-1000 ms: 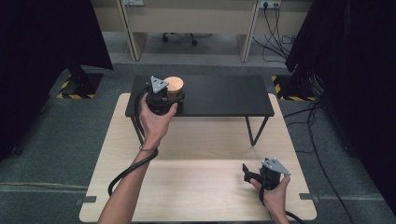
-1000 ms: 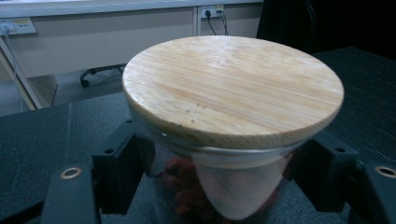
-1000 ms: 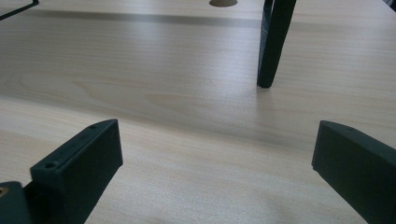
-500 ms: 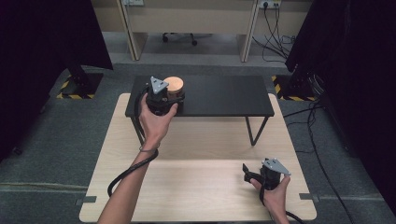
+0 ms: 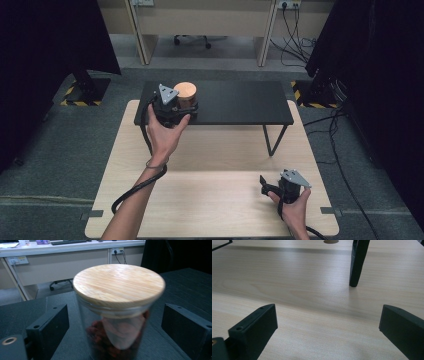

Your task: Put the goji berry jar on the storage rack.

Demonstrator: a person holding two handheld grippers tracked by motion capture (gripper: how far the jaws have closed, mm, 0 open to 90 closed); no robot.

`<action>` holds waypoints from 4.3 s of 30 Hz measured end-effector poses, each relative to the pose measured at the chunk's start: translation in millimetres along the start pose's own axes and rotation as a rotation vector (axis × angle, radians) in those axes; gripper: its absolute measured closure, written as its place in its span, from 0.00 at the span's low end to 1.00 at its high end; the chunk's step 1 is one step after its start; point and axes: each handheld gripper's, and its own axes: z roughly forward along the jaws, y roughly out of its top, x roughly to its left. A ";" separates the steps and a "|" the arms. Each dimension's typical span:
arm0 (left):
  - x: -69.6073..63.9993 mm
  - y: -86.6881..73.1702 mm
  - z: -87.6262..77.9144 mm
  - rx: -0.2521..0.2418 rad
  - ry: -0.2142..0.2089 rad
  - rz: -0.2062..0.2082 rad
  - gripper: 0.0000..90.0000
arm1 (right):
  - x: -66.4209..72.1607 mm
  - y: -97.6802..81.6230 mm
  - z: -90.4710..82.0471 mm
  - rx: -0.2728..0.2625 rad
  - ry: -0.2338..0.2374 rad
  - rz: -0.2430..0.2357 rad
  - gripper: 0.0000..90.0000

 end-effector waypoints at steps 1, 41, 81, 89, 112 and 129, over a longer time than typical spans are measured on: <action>0.0 0.0 0.0 0.000 0.000 0.000 0.08 | 0.0 0.0 0.0 0.000 0.000 0.000 0.02; -17.0 -114.3 -61.5 -0.053 -0.063 0.037 0.08 | 1.6 0.0 -0.5 0.000 -0.002 -0.006 0.02; -25.9 -225.1 -66.7 0.104 -0.047 -0.042 0.11 | 2.4 -0.8 -0.7 -0.004 -0.005 -0.011 0.02; -29.0 -225.2 -67.2 0.104 -0.042 -0.038 0.11 | 2.2 -1.0 -0.8 -0.005 -0.004 -0.012 0.02; -28.4 -224.2 -67.1 0.112 -0.042 -0.052 0.11 | 3.3 -1.1 -0.8 -0.005 -0.008 -0.017 0.02; -28.2 -223.4 -66.6 0.117 -0.043 -0.051 0.11 | 3.0 -0.9 -0.7 -0.005 -0.006 -0.017 0.02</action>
